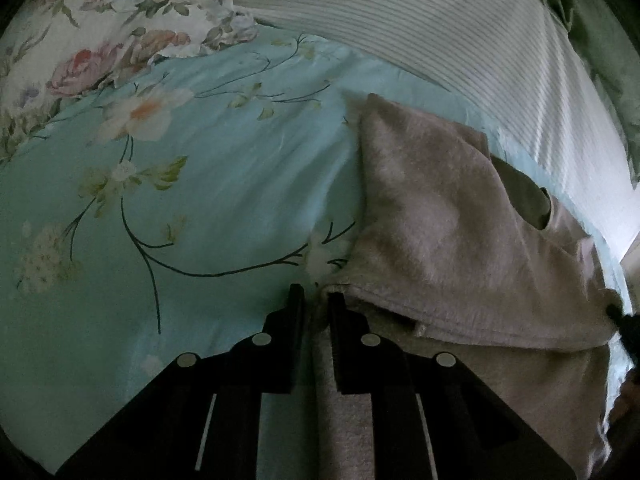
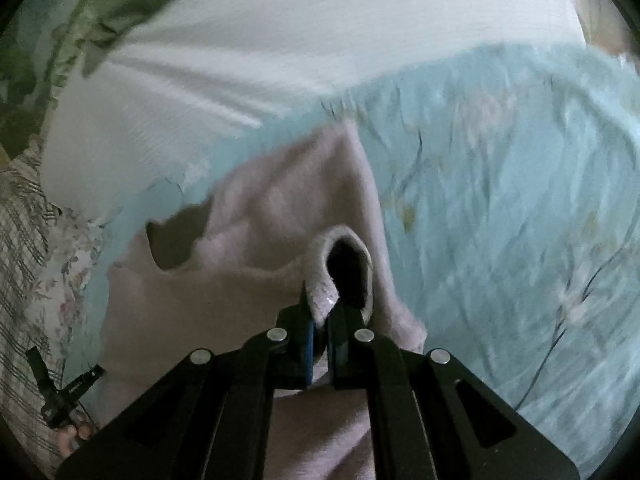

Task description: Fold small clothes

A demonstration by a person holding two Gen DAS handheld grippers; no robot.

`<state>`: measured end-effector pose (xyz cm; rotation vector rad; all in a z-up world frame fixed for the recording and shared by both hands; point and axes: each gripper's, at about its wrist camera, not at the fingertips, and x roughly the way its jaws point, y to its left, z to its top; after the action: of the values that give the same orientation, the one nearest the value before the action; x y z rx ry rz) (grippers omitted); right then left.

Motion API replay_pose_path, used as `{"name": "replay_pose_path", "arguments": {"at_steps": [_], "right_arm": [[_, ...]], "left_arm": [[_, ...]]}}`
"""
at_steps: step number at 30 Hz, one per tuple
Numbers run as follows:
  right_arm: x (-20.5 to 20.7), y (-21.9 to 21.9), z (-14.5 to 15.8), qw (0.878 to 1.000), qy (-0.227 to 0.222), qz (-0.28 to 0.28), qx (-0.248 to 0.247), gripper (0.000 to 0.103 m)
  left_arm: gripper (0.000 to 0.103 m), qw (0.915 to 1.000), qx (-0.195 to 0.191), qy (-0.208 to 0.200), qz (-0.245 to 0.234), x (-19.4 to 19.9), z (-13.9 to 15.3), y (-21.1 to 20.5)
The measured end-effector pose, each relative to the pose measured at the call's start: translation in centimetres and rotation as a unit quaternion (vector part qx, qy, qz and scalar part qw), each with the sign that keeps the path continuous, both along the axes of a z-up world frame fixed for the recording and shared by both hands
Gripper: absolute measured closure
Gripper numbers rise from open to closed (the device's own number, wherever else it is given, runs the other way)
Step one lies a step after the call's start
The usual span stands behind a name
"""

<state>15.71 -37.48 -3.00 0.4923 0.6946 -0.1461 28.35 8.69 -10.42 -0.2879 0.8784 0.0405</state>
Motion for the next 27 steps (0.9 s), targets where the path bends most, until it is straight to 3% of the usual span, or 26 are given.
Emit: {"name": "replay_pose_path", "arguments": {"at_steps": [4,6,8,10,11,15,18,21,23,24,27], "right_arm": [[-0.2,0.4,0.5,0.999,-0.012,0.0,-0.034,0.097],[-0.6,0.8,1.0,0.998,-0.038,0.004,-0.047,0.097],[-0.3,0.6,0.6,0.999,-0.014,-0.007,-0.049,0.097],[0.1,-0.5,-0.7,0.999,0.034,-0.024,-0.025,0.087],[-0.1,-1.1,-1.1,0.998,0.05,-0.043,-0.02,0.087],[-2.2,-1.7,0.6,0.995,0.027,-0.088,-0.035,0.083],[-2.2,-0.1,2.5,0.998,-0.01,-0.05,-0.042,0.082],[-0.2,1.2,1.5,0.999,0.013,0.026,-0.012,0.064],[0.8,1.5,-0.3,0.996,0.075,0.021,-0.041,0.062],[0.6,1.2,-0.8,0.996,0.083,0.01,-0.042,0.063],[-1.8,-0.3,0.0,0.999,0.039,-0.014,-0.002,0.063]], "left_arm": [[0.09,1.0,-0.006,-0.002,0.002,0.2,-0.1,0.2],[0.09,1.0,-0.005,-0.002,0.002,0.2,-0.1,0.2],[0.089,1.0,-0.004,-0.003,0.001,0.1,-0.2,0.3],[0.089,1.0,-0.005,-0.003,0.001,0.1,-0.2,0.4],[0.088,1.0,-0.006,-0.003,0.001,0.0,-0.2,0.4],[0.088,1.0,-0.004,-0.003,0.001,0.0,-0.3,0.3],[0.088,1.0,0.001,-0.002,0.002,0.0,-0.2,0.3],[0.088,1.0,0.009,-0.002,0.001,0.0,-0.2,0.2],[0.088,1.0,0.003,-0.001,0.001,0.0,-0.2,0.3],[0.088,1.0,-0.001,-0.001,0.0,0.0,-0.2,0.4],[0.088,0.9999,-0.012,0.0,-0.002,0.1,-0.2,0.7]]}}
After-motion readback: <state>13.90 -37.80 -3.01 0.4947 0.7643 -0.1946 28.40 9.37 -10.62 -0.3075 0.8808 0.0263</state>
